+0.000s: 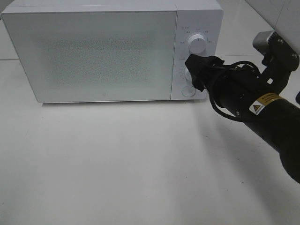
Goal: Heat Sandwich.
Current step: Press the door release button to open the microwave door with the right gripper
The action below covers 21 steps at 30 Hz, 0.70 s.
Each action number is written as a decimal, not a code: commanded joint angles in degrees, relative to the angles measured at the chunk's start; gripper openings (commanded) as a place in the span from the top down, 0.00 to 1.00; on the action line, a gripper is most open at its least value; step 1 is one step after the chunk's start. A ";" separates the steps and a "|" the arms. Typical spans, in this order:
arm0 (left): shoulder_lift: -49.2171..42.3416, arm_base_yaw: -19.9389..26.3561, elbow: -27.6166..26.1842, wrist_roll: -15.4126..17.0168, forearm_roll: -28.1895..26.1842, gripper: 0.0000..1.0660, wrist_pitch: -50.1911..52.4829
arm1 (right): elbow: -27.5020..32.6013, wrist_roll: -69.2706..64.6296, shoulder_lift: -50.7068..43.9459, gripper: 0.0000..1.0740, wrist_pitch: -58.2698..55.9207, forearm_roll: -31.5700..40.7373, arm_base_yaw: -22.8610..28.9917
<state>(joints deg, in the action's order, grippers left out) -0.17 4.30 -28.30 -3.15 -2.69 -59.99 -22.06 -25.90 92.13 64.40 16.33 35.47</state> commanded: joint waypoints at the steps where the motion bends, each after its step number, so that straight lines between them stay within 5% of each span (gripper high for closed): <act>1: -1.15 0.06 0.11 0.06 -0.40 0.24 0.52 | -0.06 12.03 -4.81 0.38 -8.48 1.09 -0.11; 13: -1.15 0.06 0.11 0.06 -0.40 0.24 0.52 | -0.52 50.02 -15.81 0.38 -30.48 21.26 -0.11; 21: -1.15 0.06 0.11 0.06 -0.40 0.24 0.52 | -5.33 85.14 -16.79 0.38 -44.12 48.47 -0.40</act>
<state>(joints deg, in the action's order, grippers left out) -0.17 4.30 -28.30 -3.15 -2.69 -59.99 -26.07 49.96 75.97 22.98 56.32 35.47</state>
